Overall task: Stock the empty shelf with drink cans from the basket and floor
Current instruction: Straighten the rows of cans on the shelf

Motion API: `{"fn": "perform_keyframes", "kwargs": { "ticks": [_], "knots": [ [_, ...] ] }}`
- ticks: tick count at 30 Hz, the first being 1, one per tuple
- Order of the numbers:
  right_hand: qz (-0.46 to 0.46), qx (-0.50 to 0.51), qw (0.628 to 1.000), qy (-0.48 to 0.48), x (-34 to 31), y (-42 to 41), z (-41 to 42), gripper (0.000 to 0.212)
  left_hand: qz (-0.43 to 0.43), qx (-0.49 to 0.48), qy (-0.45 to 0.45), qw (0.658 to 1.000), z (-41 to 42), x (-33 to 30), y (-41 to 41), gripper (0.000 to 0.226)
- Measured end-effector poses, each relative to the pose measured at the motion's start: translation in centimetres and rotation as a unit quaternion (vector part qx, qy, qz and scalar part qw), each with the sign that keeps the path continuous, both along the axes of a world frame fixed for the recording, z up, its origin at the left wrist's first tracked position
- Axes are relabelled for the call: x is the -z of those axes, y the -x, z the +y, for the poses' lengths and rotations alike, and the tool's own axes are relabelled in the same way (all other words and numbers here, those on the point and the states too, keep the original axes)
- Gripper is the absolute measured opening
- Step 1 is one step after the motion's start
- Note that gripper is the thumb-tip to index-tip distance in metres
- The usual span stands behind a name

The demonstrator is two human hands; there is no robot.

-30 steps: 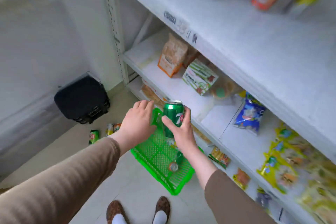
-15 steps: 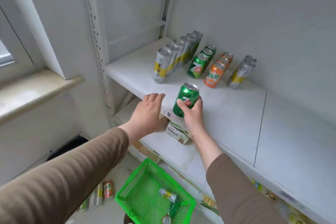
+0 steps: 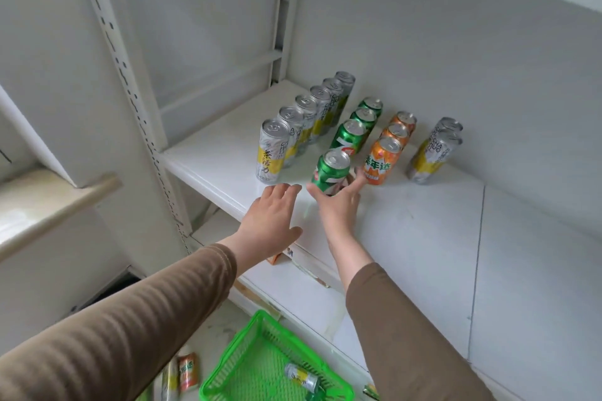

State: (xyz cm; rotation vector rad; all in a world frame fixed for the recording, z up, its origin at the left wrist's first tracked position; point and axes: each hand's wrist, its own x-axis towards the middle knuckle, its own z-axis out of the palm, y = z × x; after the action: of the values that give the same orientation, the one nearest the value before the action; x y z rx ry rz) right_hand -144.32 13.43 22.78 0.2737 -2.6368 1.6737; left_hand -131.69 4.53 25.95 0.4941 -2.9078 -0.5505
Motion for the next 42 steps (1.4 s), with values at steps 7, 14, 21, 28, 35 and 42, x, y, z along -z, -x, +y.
{"fn": "perform_keyframes", "kwargs": {
  "ticks": [7, 14, 21, 28, 35, 42],
  "knots": [
    [-0.004, -0.025, 0.999, -0.04, 0.5, 0.7, 0.8, 0.094, -0.014, 0.007, -0.007, 1.0, -1.1, 0.4, 0.8, 0.082],
    [-0.017, 0.002, 0.997, -0.071, 0.0, 2.4, -0.6, 0.076, -0.023, 0.003, -0.013, 1.0, -1.1, 0.4, 2.2, 0.083],
    [-0.035, 0.025, 0.994, -0.097, -1.0, 4.2, -1.5, 0.083, -0.021, 0.011, -0.008, 1.0, -0.9, 0.3, 3.2, 0.083],
    [-0.034, 0.022, 0.992, -0.115, -1.0, 5.0, -1.9, 0.084, -0.019, 0.006, -0.003, 1.0, -1.2, 0.3, 3.7, 0.082],
    [-0.051, -0.012, 0.995, -0.088, -0.3, 4.3, -1.1, 0.093, -0.017, -0.01, -0.007, 1.0, -1.1, 0.5, 2.9, 0.082],
    [0.076, -0.078, 0.982, -0.153, 1.5, -2.6, 3.5, 0.09, 0.031, -0.007, -0.017, 0.999, 0.2, 2.5, -0.8, 0.08]
  ]
}}
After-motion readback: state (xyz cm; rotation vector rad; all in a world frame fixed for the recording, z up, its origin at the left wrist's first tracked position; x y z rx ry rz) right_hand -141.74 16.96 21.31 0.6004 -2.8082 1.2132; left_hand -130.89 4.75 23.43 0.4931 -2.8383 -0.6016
